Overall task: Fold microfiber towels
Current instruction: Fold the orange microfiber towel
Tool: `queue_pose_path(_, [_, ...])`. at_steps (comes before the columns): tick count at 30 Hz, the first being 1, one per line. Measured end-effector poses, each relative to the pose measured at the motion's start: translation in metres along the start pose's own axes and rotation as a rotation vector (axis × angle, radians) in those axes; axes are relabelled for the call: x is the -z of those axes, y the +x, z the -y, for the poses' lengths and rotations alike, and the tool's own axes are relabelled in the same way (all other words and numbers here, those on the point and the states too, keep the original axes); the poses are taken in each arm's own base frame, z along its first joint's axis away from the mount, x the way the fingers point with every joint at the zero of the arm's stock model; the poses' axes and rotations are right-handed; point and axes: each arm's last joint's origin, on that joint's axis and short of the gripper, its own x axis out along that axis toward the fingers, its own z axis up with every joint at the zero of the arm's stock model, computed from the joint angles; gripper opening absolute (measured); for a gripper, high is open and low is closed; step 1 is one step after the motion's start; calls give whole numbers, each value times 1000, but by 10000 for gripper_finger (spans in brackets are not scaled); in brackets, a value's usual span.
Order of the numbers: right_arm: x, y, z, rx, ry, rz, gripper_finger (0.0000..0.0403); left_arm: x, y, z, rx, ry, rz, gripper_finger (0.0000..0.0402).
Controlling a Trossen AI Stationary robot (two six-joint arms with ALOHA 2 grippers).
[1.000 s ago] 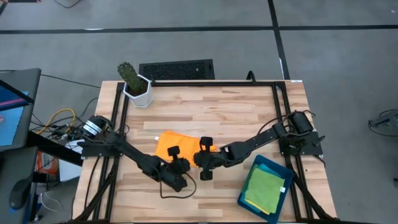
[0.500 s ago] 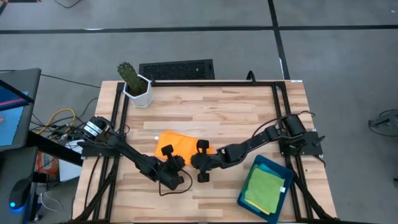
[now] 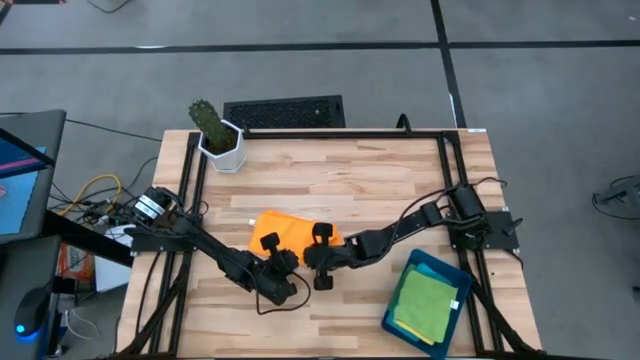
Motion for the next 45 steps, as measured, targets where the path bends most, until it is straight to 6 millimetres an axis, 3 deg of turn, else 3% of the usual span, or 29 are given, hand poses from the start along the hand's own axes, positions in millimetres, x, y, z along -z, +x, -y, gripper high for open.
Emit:
queue_pose_path(8, [3, 7, 1, -20, 10, 4, 17, 0, 0, 0, 3, 5, 3, 0])
queue_pose_path(19, [6, 10, 0, -26, 13, -5, 58, 0, 0, 0, 3, 9, 3, 0])
queue_pose_path(26, [5, 11, 2, -22, 4, -4, 114, -9, -6, 2, -2, 70, -66, 0])
queue_pose_path(33, [0, 11, 10, -7, 12, 11, 178, -29, -25, 8, -48, 134, -116, 0])
queue_pose_path(39, [-27, -17, 15, 15, -55, 47, 195, -43, -41, 18, -82, 156, -12, 0])
queue_pose_path(45, [-31, -59, 27, 14, -28, -75, 188, -47, -44, 26, -77, 149, 82, 0])
